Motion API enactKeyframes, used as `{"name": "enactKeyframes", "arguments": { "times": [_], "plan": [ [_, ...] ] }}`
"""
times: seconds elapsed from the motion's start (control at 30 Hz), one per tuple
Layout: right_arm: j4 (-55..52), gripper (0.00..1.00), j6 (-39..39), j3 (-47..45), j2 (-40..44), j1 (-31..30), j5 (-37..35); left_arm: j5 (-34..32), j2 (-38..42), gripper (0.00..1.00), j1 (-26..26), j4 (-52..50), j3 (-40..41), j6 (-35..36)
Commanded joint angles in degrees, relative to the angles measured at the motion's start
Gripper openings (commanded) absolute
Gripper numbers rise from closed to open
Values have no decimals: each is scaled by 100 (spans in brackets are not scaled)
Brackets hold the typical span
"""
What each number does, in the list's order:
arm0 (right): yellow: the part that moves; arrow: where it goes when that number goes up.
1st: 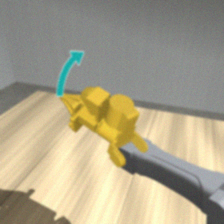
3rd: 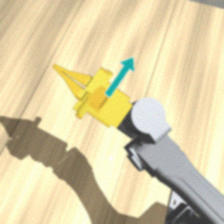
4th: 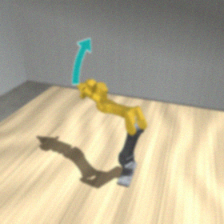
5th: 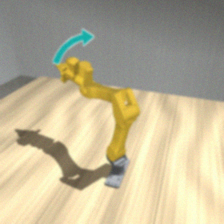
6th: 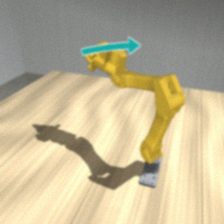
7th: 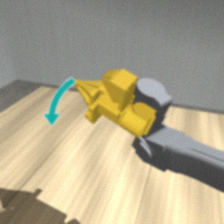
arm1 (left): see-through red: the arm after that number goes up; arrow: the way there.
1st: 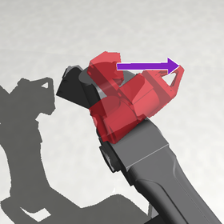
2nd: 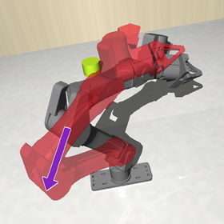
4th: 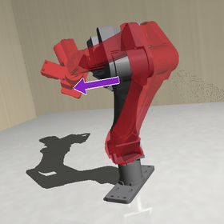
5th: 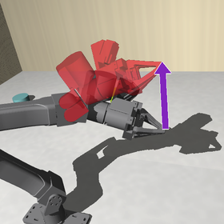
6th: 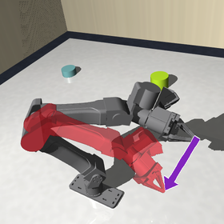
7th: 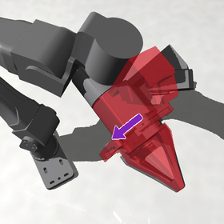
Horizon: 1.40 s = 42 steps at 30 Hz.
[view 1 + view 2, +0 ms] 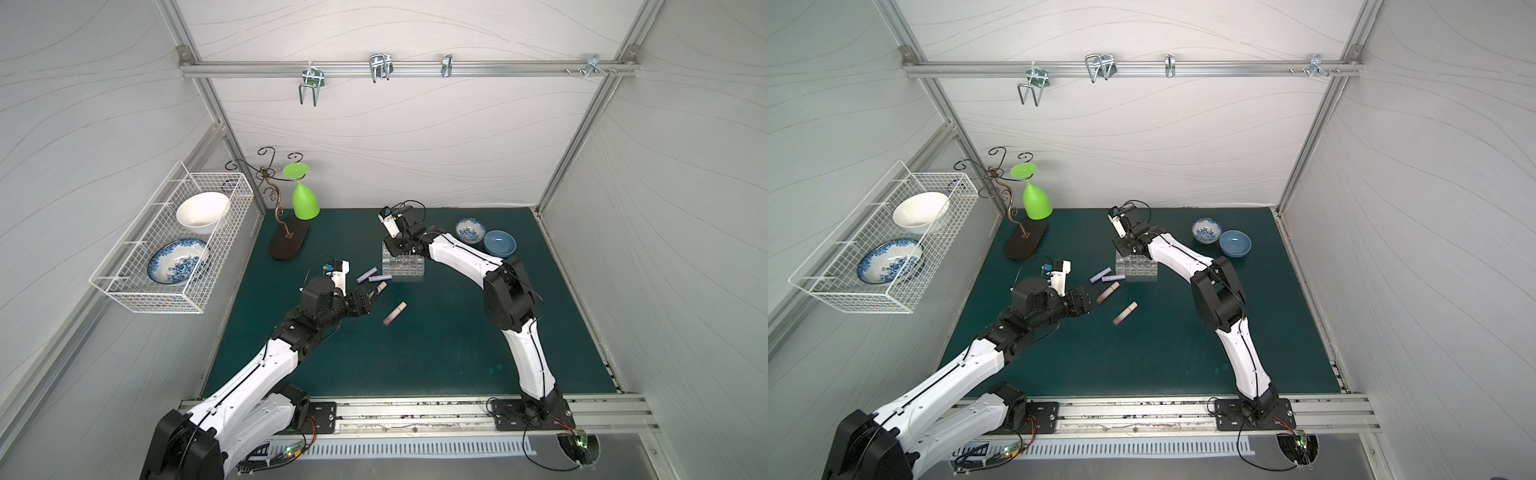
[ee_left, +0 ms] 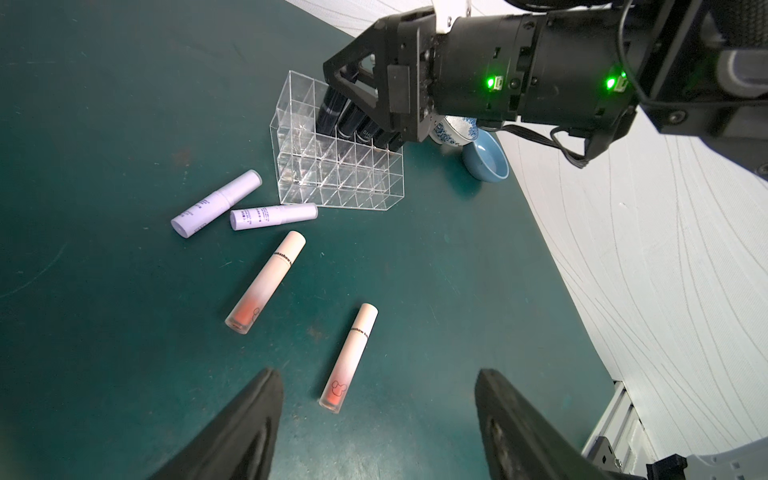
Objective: Arrange the lipsticks in the organizer
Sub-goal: Place the lipstick in the storage box, then pick up the lipstick at the center of the board.
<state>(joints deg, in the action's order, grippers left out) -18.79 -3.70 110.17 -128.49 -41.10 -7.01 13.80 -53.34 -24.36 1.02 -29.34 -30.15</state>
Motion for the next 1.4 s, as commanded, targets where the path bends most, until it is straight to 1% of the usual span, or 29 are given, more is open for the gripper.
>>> {"name": "enactKeyframes", "arguments": {
  "times": [0.0,0.07,0.1,0.2,0.33,0.4,0.5,0.57,0.7,0.8,0.87,0.93,1.1,1.17,1.27,1.37],
  "plan": [
    [-50,54,17,14,-53,23,47,43,-152,79,28,20,-225,207],
    [-135,64,81,46,106,23,110,-32,-410,79,28,-293,-397,371],
    [-191,67,130,25,245,15,162,-75,-578,80,28,-481,-508,484],
    [-150,70,218,-453,979,-64,138,-43,-1036,80,19,-818,-756,720],
    [56,72,584,-1628,2414,-95,180,158,-1557,78,-67,-1093,-1068,886],
    [119,72,1019,-2279,3200,-42,386,25,-1823,78,-315,-1322,-1298,1010],
    [509,73,1596,-3537,4269,3,585,-548,-2266,77,-868,-1795,-1727,1242],
    [572,73,1708,-4139,4752,6,594,-847,-2587,76,-1126,-1984,-1953,1283],
    [547,73,1727,-5093,5430,43,311,-1113,-3235,72,-1383,-1939,-2143,1398],
    [684,73,1698,-5713,5795,159,295,-1140,-3727,68,-1411,-2170,-2455,1475],
    [764,74,1635,-5972,5960,268,263,-1238,-3953,66,-1435,-2332,-2665,1503],
    [878,74,1658,-6130,6049,446,383,-1318,-4159,65,-1458,-2436,-2821,1530],
    [852,73,1635,-6138,6064,690,606,-1168,-4596,63,-1499,-2686,-3143,1617],
    [835,73,1632,-6131,6083,707,647,-1100,-4704,61,-1523,-2792,-3221,1650],
    [816,73,1626,-6130,6086,702,653,-1074,-4739,52,-1559,-2909,-3237,1617],
    [796,73,1622,-6128,6092,707,655,-1066,-4725,51,-1580,-3005,-3171,1535]
  ]
}}
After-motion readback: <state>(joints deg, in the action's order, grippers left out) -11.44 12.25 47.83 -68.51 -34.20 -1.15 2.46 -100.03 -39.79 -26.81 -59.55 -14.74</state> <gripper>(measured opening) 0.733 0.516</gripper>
